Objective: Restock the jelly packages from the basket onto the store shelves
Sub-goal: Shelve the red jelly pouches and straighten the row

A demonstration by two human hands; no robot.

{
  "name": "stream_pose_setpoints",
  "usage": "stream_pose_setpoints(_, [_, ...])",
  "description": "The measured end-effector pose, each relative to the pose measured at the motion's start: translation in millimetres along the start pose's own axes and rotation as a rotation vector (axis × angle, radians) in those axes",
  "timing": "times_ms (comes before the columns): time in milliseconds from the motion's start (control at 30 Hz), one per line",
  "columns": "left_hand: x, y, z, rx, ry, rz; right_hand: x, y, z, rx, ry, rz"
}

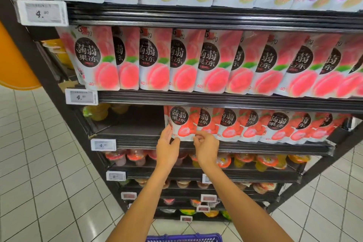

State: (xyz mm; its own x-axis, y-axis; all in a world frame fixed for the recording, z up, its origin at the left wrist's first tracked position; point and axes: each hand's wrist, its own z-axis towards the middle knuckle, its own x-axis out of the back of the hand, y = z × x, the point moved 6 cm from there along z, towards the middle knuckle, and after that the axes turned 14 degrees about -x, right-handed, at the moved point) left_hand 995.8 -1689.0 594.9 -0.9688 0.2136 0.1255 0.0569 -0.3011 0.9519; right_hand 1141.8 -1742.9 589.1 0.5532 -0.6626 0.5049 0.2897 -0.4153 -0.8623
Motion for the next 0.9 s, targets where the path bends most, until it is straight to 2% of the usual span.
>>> stream_pose_setpoints(233, [-0.3, -3.1, -1.2, 0.001, -0.001, -0.043, 1.9, 12.4, -6.3, -0.022, 0.0, 0.1])
stream_pose_setpoints(400, [7.3, -8.0, -12.7, 0.01, 0.09, -0.12, 6.1, 31.6, -19.0, -0.001, -0.039, 0.131])
stream_pose_setpoints(533, [8.5, -24.9, -37.3, 0.013, 0.149, -0.146, 7.0, 67.3, -28.5, -0.061, -0.098, 0.086])
stream_pose_setpoints(700, [2.5, -93.5, -97.4, 0.249, 0.077, -0.048, 2.4, 158.0, -51.5, -0.291, -0.184, -0.012])
stream_pose_setpoints(900, [2.4, -218.5, -199.2, 0.558, -0.015, 0.04, -23.4, 296.9, -87.0, -0.541, -0.311, -0.134])
